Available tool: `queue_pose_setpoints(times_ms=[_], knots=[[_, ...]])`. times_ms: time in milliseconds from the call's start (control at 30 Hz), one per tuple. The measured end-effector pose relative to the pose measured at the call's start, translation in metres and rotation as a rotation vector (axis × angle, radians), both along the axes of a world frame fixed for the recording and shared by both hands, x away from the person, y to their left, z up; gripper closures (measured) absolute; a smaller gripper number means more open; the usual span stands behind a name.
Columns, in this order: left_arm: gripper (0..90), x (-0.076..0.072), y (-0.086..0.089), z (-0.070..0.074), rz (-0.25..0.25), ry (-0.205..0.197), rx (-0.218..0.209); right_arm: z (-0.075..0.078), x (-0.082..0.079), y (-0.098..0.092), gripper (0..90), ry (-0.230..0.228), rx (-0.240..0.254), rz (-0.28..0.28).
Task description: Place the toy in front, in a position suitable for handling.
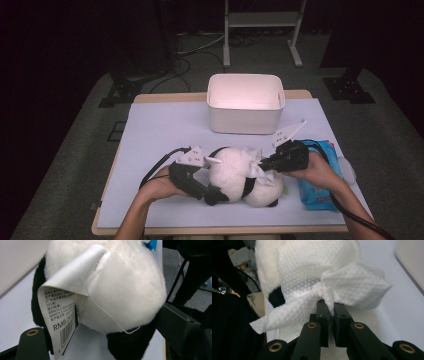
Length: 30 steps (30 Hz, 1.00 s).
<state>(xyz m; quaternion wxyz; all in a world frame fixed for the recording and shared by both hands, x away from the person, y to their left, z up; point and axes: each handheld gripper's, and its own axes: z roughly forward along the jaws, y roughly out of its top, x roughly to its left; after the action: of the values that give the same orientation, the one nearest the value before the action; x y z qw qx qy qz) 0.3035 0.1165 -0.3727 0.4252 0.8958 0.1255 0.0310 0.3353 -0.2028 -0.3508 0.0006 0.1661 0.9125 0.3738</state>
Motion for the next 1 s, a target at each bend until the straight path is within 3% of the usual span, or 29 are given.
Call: queue_pose_setpoints(times_ms=[133, 233, 433, 1000], knots=[[18.1, -0.002, 0.008, -0.003, 0.010, 0.017, 0.003, 0.000, -0.004, 0.011, 83.8, -0.015, -0.015, 0.024], [18.1, -0.003, 0.015, -0.002, 0.017, 0.027, -0.018, -0.001, -0.007, 0.017, 83.8, -0.016, -0.019, 0.040], [16.8, -0.003, 0.020, 0.008, 0.030, 0.016, -0.038, -0.001, -0.012, 0.023, 83.9, -0.038, -0.039, 0.047], [16.8, 0.006, -0.005, 0.026, 0.004, 0.000, -0.011, -0.004, -0.025, 0.034, 84.2, -0.050, -0.053, 0.085]])
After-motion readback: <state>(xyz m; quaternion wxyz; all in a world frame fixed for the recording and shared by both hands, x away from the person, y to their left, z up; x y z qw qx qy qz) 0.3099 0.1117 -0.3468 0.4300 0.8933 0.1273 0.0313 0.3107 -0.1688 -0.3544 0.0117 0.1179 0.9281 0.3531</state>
